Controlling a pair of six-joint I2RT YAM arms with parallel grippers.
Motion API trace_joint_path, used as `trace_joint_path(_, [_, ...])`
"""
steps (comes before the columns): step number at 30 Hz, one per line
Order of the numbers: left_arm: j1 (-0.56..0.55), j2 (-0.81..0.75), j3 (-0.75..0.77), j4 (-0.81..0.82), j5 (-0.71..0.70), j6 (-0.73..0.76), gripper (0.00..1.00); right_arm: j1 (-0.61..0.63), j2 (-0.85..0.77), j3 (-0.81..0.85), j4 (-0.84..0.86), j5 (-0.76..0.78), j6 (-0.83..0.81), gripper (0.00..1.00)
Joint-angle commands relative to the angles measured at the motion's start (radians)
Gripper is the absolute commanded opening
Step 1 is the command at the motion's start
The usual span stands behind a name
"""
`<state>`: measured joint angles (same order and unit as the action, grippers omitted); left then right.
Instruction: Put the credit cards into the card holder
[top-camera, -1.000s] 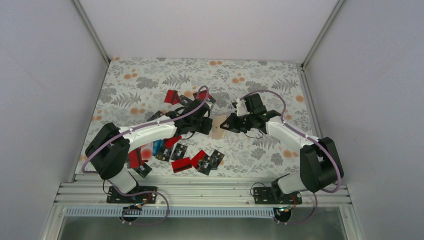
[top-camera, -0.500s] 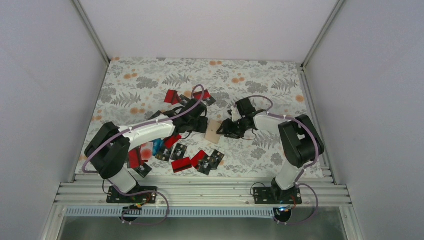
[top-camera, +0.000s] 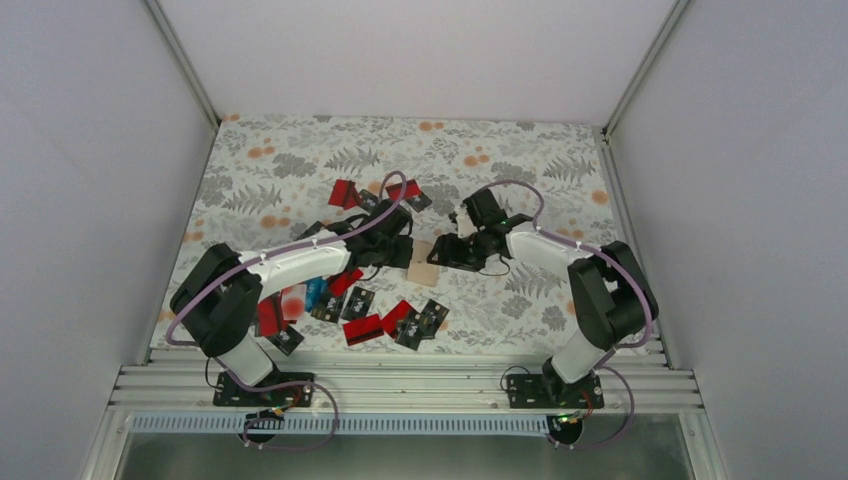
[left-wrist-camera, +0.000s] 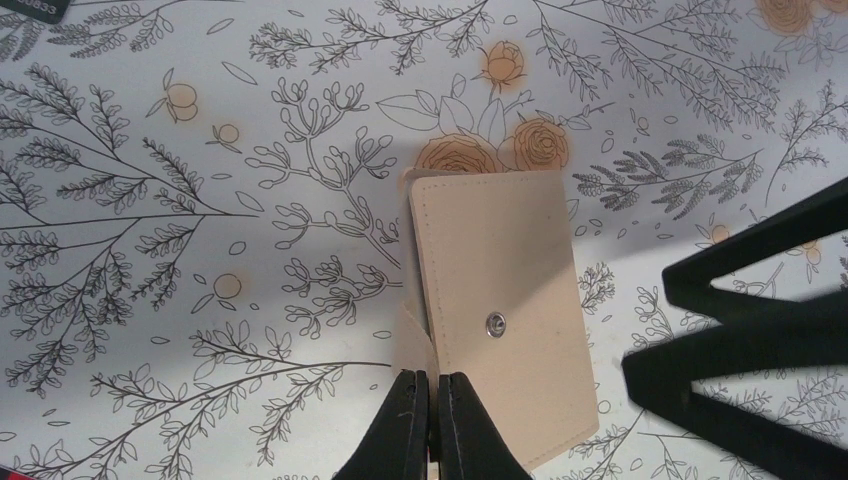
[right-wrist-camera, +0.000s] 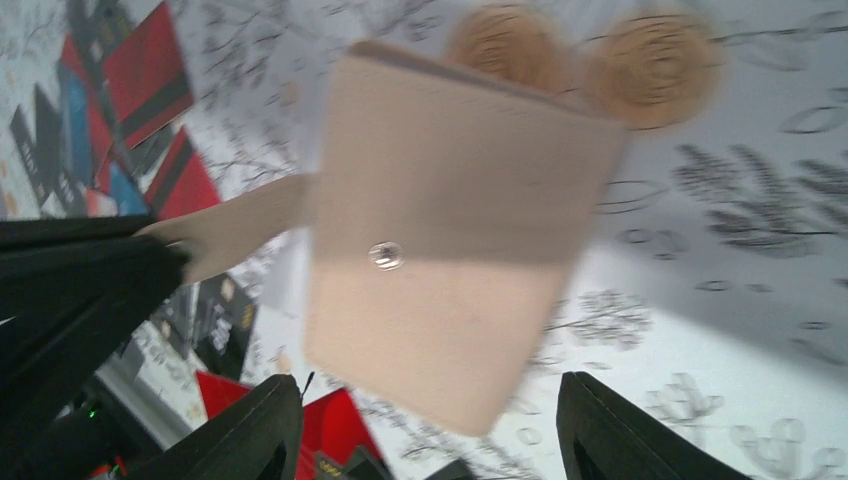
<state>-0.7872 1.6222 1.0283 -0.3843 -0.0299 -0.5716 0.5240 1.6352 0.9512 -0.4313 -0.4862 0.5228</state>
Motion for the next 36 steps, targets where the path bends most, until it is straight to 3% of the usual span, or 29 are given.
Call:
trace_joint_path(1, [0.005,-0.035,0.030,-0.024,0.027,-0.020,0.02,0.068,-0.018,0.044,-0.025,0.004,0.023,0.66])
trace_joint_path(16, [0.004,-0.099,0.067,-0.077,0.046,-0.032,0.02,0.098,0.035,0.099,-0.024,0.047,0.049,0.63])
trace_joint_path(24, [-0.001,-0.107,0.075,-0.077,0.048,-0.036,0.02,0.103,0.084,0.101,-0.013,0.048,0.046,0.56])
trace_joint_path(33, [-0.003,-0.104,0.076,-0.102,0.017,-0.030,0.02,0.104,0.077,0.097,-0.028,0.103,0.044,0.32])
trace_joint_path(36, [-0.003,-0.105,0.068,-0.117,-0.012,-0.028,0.02,0.104,0.058,0.099,-0.045,0.133,0.041,0.30])
